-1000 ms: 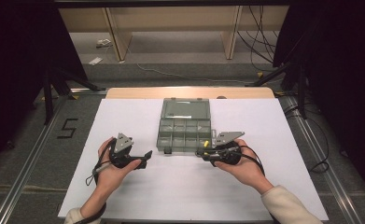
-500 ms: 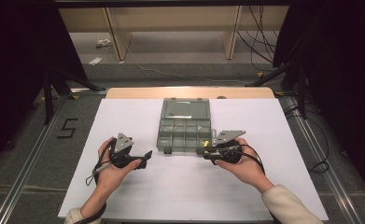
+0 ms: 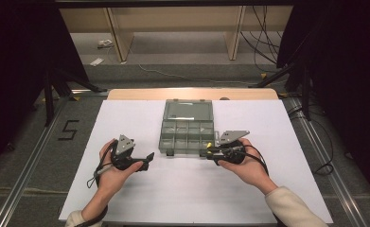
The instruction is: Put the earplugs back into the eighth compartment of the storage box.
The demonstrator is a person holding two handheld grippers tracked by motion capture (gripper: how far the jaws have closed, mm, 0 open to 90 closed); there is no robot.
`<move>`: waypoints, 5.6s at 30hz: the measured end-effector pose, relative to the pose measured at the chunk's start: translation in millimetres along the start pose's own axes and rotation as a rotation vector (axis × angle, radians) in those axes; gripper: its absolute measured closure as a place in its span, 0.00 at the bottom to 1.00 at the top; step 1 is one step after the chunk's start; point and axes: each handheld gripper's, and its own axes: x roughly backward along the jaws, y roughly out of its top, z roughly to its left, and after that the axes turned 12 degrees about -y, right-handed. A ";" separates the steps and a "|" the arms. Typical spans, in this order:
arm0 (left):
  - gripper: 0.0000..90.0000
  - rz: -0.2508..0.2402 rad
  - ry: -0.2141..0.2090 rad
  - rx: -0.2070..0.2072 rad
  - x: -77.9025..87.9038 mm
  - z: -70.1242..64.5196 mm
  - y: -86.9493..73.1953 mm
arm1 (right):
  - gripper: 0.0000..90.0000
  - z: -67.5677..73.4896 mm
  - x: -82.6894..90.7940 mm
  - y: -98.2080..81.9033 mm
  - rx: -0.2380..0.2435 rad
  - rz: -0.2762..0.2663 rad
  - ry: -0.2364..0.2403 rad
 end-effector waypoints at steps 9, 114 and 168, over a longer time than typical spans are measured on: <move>0.06 -0.002 0.004 0.000 0.5 0.3 0.3 | 0.78 -1.5 -0.1 1.9 -0.003 -0.006 -0.004; 0.07 0.000 0.005 0.001 -0.8 1.5 0.0 | 0.77 -40.4 -31.9 25.6 -0.066 -0.002 -0.057; 0.07 -0.003 0.005 0.002 0.1 1.4 -0.2 | 0.41 -60.5 -27.9 29.5 -0.153 -0.079 -0.152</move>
